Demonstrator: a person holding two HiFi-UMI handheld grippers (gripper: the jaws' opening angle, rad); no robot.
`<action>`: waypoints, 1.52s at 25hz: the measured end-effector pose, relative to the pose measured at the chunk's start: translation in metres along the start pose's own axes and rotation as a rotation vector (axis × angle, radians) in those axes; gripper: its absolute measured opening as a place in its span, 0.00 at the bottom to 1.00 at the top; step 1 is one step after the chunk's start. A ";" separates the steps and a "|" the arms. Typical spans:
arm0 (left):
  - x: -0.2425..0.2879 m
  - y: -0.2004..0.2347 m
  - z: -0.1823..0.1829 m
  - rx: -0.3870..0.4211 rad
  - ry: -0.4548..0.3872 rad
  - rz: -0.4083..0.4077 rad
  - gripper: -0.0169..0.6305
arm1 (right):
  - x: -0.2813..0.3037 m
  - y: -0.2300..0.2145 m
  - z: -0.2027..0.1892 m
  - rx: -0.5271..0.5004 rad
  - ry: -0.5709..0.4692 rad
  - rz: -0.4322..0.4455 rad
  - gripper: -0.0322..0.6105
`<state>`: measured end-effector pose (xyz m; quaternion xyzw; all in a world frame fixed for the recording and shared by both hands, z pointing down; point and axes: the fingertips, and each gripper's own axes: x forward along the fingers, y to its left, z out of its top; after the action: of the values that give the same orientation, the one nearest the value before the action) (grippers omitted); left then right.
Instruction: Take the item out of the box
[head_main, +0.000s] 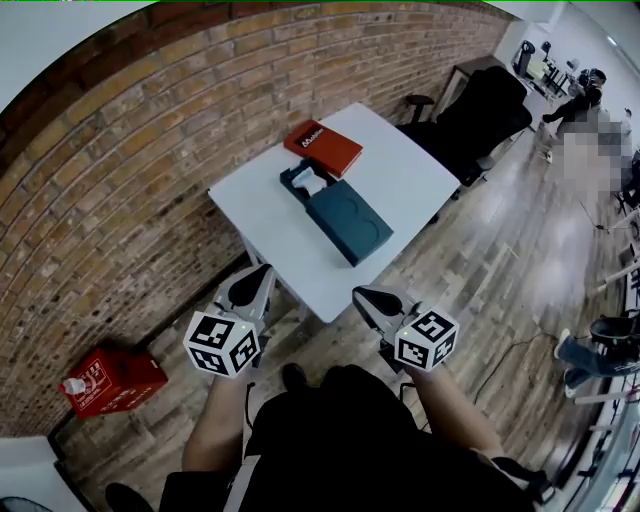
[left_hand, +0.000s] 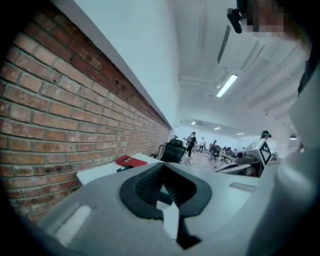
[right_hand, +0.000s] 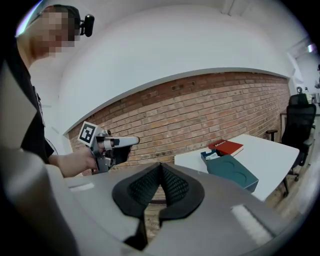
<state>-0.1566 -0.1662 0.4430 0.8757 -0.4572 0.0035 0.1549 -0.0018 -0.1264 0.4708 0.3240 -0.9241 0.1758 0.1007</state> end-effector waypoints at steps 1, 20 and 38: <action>0.007 0.004 -0.001 -0.004 0.009 0.000 0.04 | 0.003 -0.007 0.000 0.010 0.002 -0.002 0.05; 0.157 0.003 0.017 0.058 0.095 0.077 0.04 | 0.048 -0.152 0.048 0.004 -0.011 0.139 0.05; 0.223 0.116 0.037 0.010 0.086 0.046 0.04 | 0.173 -0.216 0.093 -0.052 0.081 0.084 0.10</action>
<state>-0.1246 -0.4168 0.4721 0.8648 -0.4701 0.0470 0.1699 -0.0046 -0.4176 0.4941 0.2746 -0.9363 0.1689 0.1390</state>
